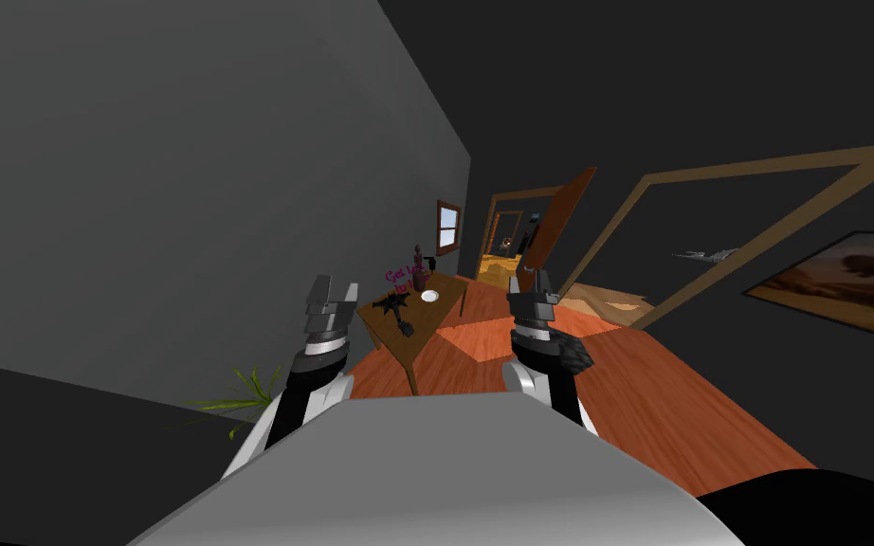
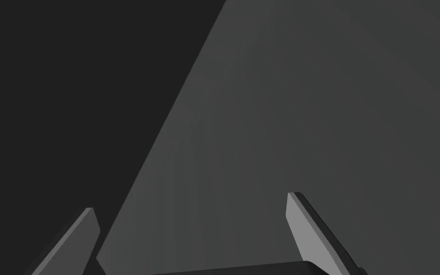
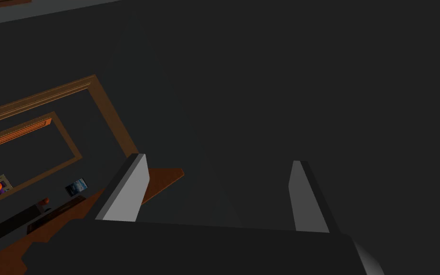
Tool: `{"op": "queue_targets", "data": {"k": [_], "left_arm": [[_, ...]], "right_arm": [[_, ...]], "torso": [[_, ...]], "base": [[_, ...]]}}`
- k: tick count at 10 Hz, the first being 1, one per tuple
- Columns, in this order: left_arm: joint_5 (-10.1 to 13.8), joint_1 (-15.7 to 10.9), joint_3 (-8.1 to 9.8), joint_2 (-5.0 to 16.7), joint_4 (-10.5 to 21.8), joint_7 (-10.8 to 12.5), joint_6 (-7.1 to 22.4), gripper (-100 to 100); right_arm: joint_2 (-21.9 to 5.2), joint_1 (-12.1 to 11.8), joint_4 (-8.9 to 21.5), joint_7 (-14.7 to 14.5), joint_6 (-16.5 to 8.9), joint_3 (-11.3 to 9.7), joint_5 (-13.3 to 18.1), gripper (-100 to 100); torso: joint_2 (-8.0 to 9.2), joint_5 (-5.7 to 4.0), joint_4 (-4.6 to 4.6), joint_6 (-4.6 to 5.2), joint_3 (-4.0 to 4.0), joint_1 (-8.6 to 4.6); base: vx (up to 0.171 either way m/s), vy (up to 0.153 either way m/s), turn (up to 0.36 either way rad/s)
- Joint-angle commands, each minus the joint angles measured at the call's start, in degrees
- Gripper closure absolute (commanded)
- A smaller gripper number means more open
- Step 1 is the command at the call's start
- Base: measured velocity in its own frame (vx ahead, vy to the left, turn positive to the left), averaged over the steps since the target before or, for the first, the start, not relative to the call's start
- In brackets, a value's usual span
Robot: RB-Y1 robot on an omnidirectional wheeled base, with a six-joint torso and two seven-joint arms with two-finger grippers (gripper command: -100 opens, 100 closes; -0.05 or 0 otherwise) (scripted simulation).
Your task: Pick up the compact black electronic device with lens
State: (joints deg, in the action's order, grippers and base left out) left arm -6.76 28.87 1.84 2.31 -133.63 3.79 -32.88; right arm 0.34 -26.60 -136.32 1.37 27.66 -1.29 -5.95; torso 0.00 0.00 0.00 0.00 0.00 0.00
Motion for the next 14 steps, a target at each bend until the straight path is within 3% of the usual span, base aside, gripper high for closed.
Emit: {"op": "queue_targets", "data": {"k": [1, 5, 6, 9, 14], "left_arm": [[0.2, -1.1, 0.08, 1.3, 2.2, -0.6, 2.0, -100], [0.6, -3.8, 0.24, 3.4, 8.0, -2.4, 6.9, -100], [0.6, -3.8, 0.24, 3.4, 8.1, -2.4, 6.9, -100], [1.2, -6.8, 0.41, 5.3, 13.9, -4.3, 11.9, -100], [1.6, -9.2, 0.54, 6.7, 20.0, -5.9, 15.8, -100]], "right_arm": [[0.0, 0.0, 0.0, 0.0, 0.0, 0.0, 0.0, 0], [0.0, 0.0, 0.0, 0.0, 0.0, 0.0, 0.0, 0], [0.0, 0.0, 0.0, 0.0, 0.0, 0.0, 0.0, 0], [0.0, 0.0, 0.0, 0.0, 0.0, 0.0, 0.0, 0], [0.0, 0.0, 0.0, 0.0, 0.0, 0.0, 0.0, 0]], "torso": [[0.00, 0.00, 0.00, 0.00, 0.00, 0.00], [0.06, -0.09, 0.01, 0.01, 0.04, -0.40], [0.07, -0.09, 0.02, 0.01, 0.04, -0.40], [0.07, -0.07, 0.01, 0.01, 0.04, -0.33], [-0.01, -0.06, 0.00, 0.00, -0.01, -0.25]], "base": [[-0.017, -0.052, -0.059], [-0.025, -0.099, -0.044], [-0.030, -0.075, -0.013], [-0.026, -0.097, -0.050], [0.000, -0.073, -0.025]]}}
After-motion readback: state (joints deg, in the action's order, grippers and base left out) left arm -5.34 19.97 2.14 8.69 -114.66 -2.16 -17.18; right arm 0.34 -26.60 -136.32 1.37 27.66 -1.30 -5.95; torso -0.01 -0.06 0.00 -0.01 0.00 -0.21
